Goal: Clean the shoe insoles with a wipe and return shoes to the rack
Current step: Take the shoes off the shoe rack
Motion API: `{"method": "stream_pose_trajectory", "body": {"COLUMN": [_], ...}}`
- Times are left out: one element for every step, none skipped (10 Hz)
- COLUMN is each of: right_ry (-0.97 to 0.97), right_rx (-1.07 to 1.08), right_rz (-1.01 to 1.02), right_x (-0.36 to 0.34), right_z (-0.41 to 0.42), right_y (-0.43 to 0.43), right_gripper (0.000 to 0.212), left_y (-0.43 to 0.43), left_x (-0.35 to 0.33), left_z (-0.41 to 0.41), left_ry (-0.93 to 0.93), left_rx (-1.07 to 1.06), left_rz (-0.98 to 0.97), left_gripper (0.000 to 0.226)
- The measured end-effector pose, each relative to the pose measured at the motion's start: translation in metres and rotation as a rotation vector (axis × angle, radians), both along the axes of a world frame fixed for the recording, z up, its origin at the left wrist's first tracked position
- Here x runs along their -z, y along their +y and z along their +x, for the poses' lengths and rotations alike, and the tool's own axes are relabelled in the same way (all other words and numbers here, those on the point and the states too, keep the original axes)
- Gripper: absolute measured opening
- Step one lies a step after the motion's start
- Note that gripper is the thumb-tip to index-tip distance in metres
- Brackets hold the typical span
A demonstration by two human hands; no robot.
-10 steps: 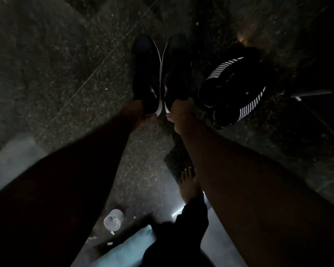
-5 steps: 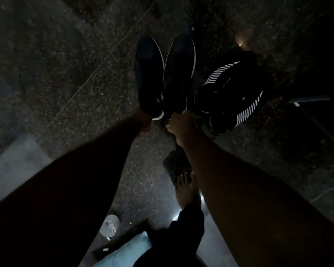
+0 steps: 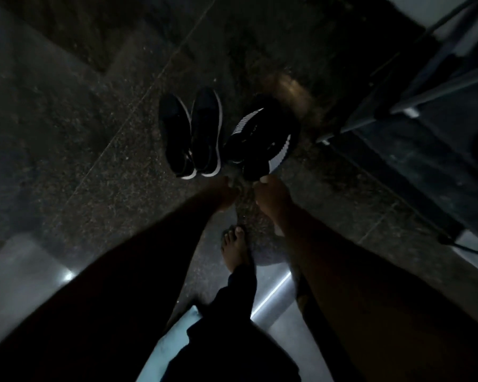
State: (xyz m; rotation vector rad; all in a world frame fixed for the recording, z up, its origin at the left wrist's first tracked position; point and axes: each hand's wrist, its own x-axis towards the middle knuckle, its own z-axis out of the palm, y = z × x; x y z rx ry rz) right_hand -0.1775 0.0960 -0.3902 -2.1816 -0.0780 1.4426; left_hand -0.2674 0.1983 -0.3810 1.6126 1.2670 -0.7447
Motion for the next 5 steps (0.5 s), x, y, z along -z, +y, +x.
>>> {"method": "stream_pose_trajectory", "body": {"right_ry": [-0.089, -0.156, -0.181, -0.185, -0.206], "right_rx": [-0.09, -0.105, -0.032, -0.005, -0.037], "right_rz": [-0.078, -0.078, -0.047, 0.0, 0.037], "right_x": [-0.061, -0.142, -0.21, -0.265, -0.301], "right_z": [0.025, 0.049, 0.066, 0.07, 0.063], "right_y": [-0.038, -0.076, -0.102, -0.111, -0.098], "right_gripper": [0.04, 0.038, 0.04, 0.057, 0.037], "left_y": [-0.023, -0.05, -0.079, -0.104, -0.109], "left_x": [-0.084, -0.155, -0.227, -0.278, -0.28], "left_z": [0.041, 0.067, 0.088, 0.096, 0.078], "left_ry": [0.012, -0.043, -0.132, -0.158, -0.207], "left_rx": [0.067, 0.184, 0.237, 0.218, 0.188], "left_rz": [-0.024, 0.004, 0.017, 0.013, 0.029], "left_gripper": [0.025, 0.019, 0.026, 0.014, 0.005]}}
